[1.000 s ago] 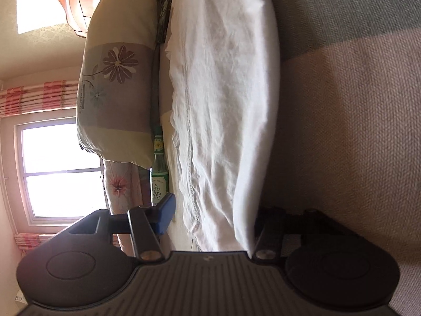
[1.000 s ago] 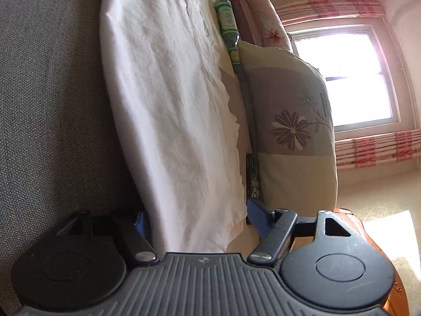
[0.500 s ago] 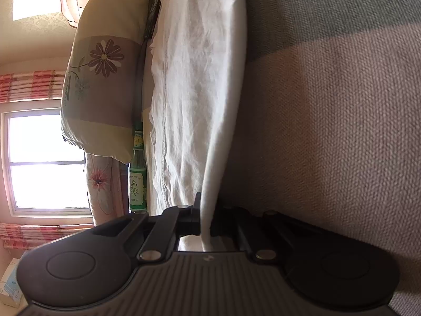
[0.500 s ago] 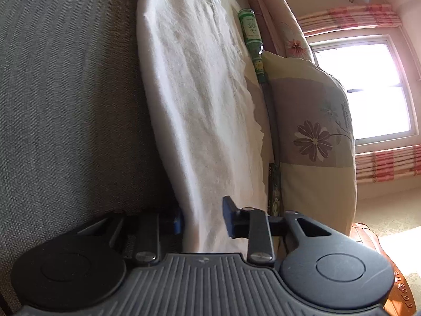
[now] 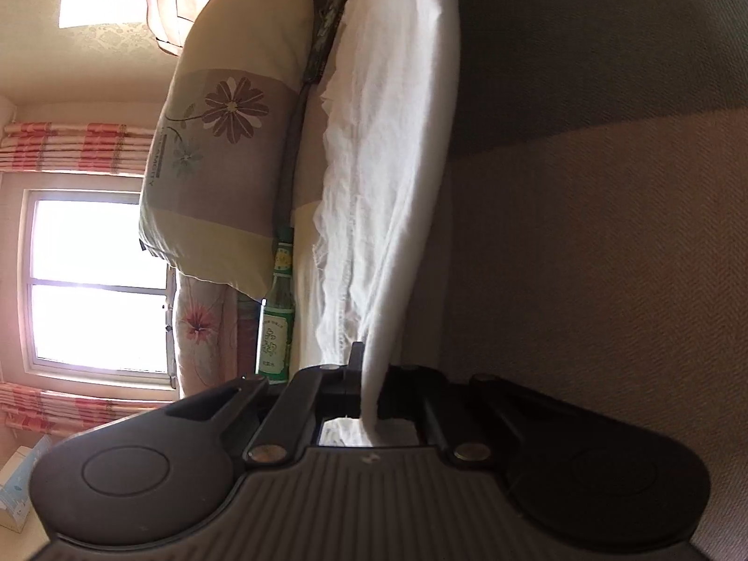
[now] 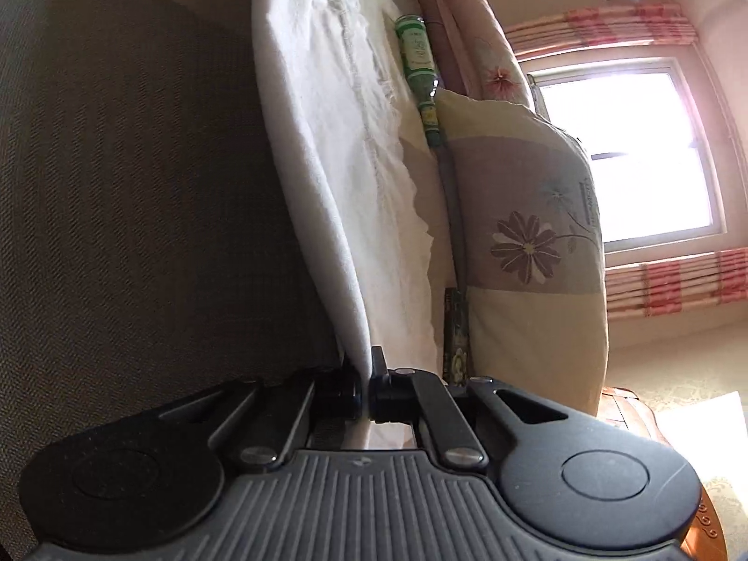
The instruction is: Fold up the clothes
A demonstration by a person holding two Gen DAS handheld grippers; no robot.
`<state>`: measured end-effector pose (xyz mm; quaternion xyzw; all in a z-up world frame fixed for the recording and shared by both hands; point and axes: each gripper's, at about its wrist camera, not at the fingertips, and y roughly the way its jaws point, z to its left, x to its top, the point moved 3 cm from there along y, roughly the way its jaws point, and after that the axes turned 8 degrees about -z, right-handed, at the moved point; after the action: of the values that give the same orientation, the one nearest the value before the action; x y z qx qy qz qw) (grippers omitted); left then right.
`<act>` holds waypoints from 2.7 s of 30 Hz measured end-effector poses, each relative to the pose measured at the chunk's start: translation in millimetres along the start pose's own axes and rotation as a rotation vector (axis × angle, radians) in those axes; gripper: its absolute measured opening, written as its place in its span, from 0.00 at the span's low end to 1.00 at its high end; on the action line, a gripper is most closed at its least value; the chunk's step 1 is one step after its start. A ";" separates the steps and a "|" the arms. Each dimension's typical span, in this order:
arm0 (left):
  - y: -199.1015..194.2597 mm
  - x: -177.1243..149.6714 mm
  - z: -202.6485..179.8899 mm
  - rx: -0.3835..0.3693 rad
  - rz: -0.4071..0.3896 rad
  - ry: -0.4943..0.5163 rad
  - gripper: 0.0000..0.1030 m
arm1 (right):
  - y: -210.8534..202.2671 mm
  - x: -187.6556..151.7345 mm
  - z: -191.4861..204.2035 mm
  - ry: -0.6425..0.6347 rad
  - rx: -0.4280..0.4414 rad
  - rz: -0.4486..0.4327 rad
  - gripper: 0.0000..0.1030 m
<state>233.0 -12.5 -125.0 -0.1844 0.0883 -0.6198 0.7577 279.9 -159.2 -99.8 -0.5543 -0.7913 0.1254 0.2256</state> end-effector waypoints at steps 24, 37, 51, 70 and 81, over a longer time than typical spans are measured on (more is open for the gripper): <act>-67.5 -0.9 -33.8 -0.017 -0.038 0.063 0.60 | -71.6 -11.6 35.1 0.035 0.037 0.115 0.48; -20.3 9.1 -20.3 0.000 -0.016 0.076 0.58 | 4.2 -14.5 25.3 0.049 -0.064 0.062 0.49; 11.9 14.2 -19.9 0.026 0.036 0.051 0.26 | 45.3 -19.1 5.8 0.099 -0.108 0.071 0.32; -41.7 -1.1 5.8 0.046 -0.012 0.050 0.02 | -19.3 -1.9 -0.4 0.084 -0.067 0.065 0.05; -121.9 -5.0 -15.1 0.030 -0.071 0.070 0.02 | -100.7 4.8 19.9 0.067 -0.018 0.074 0.06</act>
<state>116.0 -30.2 -91.9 -0.1542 0.0987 -0.6537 0.7343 186.0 -189.3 -70.9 -0.5889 -0.7634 0.1078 0.2425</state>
